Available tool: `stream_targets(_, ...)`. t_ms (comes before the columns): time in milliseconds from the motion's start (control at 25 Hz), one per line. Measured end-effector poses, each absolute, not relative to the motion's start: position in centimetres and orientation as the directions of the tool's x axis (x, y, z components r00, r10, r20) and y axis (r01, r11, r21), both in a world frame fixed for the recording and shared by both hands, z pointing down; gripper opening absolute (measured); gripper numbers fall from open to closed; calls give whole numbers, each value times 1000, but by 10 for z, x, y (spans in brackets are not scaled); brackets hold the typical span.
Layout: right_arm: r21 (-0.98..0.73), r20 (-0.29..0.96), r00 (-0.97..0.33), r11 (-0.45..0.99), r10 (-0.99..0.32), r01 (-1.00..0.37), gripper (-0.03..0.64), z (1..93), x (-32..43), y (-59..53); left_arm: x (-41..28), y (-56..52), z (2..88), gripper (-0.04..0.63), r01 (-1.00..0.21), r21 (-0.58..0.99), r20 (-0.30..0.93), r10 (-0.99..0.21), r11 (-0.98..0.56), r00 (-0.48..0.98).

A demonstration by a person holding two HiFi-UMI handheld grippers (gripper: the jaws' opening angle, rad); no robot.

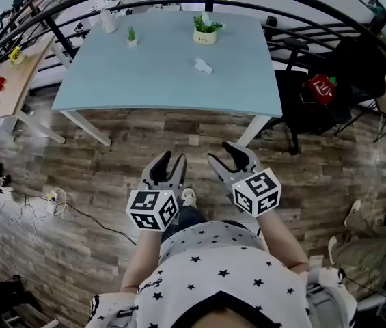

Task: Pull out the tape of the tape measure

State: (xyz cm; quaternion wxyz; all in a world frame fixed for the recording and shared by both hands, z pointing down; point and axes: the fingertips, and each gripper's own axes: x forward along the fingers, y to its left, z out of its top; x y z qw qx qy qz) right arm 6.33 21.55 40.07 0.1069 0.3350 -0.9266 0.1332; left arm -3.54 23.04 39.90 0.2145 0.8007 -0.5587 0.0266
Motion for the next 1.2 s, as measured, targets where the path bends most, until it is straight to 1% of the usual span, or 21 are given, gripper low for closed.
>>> stream_targets(400, -168, 285, -740, 728, -610, -665, 195, 398, 21, 133, -81, 144, 397, 150, -902, 321, 283, -879, -290, 384)
stream_targets(800, -173, 292, -724, 710, -625, -682, 195, 399, -11, 53, -106, 64, 403, 150, -887, 323, 298, -854, -329, 425)
stream_targets(1200, -175, 299, -707, 691, -641, -701, 195, 406, -31, 21, -133, 26, 414, 150, -878, 335, 304, -843, -343, 445)
